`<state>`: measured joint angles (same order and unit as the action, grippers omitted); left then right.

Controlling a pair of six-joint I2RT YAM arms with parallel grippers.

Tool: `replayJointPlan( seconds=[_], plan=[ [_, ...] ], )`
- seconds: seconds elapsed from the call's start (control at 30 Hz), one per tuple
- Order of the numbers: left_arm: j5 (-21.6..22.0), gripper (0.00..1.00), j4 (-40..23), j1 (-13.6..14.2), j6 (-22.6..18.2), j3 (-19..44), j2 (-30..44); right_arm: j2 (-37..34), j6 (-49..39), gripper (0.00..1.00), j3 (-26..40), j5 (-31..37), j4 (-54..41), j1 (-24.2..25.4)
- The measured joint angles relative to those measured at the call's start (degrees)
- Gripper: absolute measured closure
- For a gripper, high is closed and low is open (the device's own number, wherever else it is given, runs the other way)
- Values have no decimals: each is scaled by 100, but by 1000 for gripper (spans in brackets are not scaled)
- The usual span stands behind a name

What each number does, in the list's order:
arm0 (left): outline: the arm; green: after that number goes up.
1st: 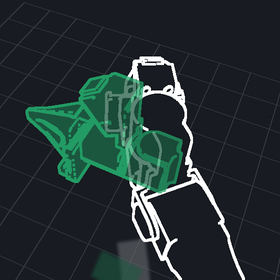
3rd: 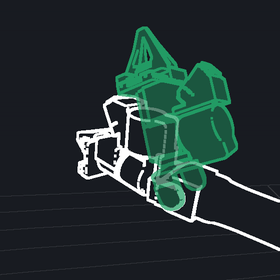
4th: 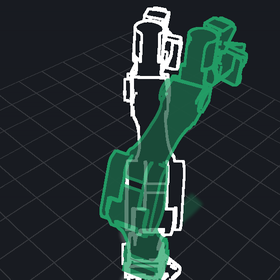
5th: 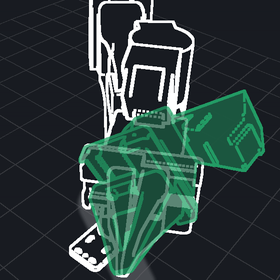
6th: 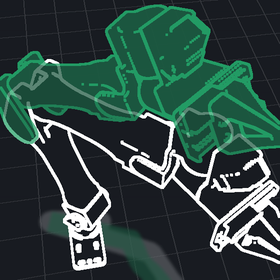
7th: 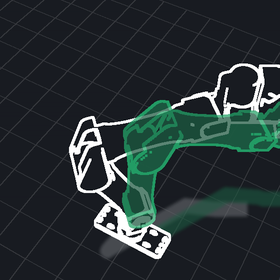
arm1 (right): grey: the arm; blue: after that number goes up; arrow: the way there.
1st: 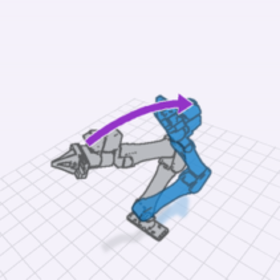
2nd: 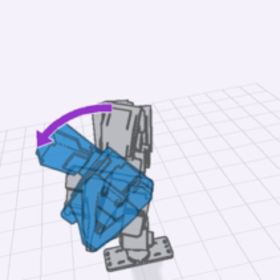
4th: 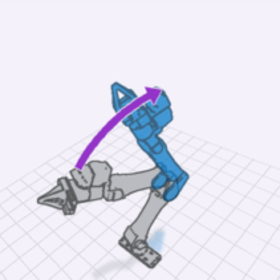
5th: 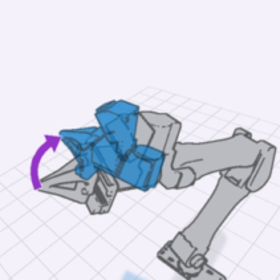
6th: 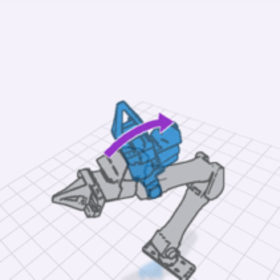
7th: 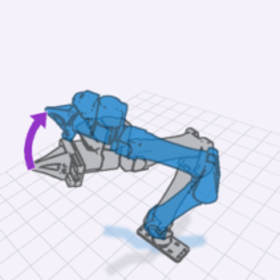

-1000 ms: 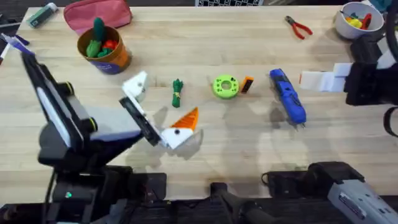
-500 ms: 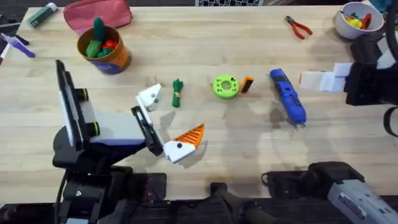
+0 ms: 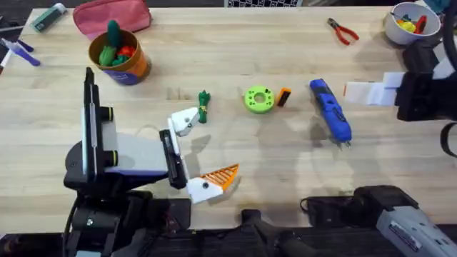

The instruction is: Pick up the gripper from the table and insert it into the empty holder that is missing its gripper. Then pick up a screw, insert it into the mounting hole, and use the screwdriver to tighten it. Finally, clean up the table by picking up the vegetable and placing it into the bucket.

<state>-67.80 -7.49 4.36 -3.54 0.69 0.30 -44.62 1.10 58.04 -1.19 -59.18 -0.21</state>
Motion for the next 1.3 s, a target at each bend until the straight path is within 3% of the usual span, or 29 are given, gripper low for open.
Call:
replayJointPlan(
  seconds=[0.33,0.7,1.3],
  plan=[
    [38,15,15,0,10,0,1,0,0,7,0,0,0,0],
    [630,15,115,0,137,0,0,0,0,7,0,0,2,0],
    [720,16,127,0,143,0,0,0,0,7,0,0,2,0]
  ],
)
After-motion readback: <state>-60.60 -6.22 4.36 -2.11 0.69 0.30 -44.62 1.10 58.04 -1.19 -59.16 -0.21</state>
